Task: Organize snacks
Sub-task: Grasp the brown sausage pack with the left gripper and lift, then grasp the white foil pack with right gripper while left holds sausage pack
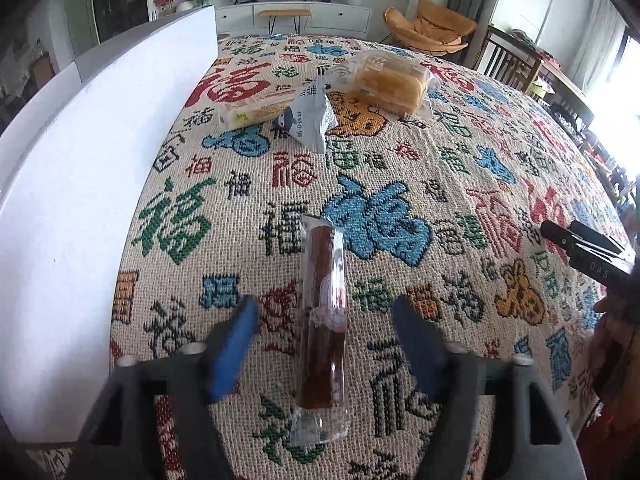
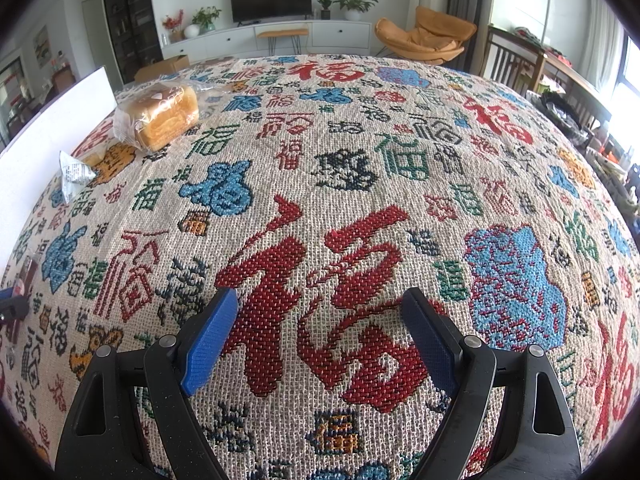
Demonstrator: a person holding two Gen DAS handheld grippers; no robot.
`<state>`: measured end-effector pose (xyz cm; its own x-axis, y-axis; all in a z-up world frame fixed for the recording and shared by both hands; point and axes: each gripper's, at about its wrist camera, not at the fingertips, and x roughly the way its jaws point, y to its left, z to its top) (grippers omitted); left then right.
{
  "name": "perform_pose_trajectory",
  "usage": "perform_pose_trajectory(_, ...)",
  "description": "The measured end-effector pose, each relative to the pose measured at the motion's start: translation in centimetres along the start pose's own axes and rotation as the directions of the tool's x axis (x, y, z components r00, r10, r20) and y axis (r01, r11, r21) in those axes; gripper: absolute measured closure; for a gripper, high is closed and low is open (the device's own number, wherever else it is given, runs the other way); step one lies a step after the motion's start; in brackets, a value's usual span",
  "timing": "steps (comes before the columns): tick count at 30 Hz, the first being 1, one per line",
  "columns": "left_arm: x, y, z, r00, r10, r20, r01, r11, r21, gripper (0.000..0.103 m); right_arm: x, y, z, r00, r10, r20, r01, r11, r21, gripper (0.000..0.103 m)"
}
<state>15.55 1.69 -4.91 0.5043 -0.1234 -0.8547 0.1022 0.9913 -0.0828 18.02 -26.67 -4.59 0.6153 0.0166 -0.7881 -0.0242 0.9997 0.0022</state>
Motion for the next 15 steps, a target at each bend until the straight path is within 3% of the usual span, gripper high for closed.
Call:
perform_pose_trajectory(2, 0.7, -0.2, 0.2, 0.998, 0.066, 0.025, -0.067, 0.997, 0.029, 0.012, 0.0, 0.0, 0.0, 1.0, 0.0, 0.0, 0.0, 1.0, 0.0, 0.017)
perform_pose_trajectory(3, 1.5, -0.2, 0.3, 0.996, 0.083, 0.011, -0.084, 0.996, 0.04, 0.006, 0.0, 0.0, 0.0, 1.0, 0.0, 0.0, 0.0, 1.0, 0.0, 0.017)
perform_pose_trajectory(7, 2.1, 0.6, 0.0, 0.994, 0.084, 0.073, -0.086, 0.996, 0.014, 0.0, 0.0, 0.0, 0.0, 1.0, -0.001, 0.0, 0.001, 1.0, -0.001, 0.017)
perform_pose_trajectory(15, 2.1, 0.6, -0.1, 0.993, 0.085, 0.078, -0.087, 0.996, 0.016, 0.0, 0.0, 0.0, 0.0, 1.0, -0.001, -0.001, 0.001, 1.0, 0.0, 0.017)
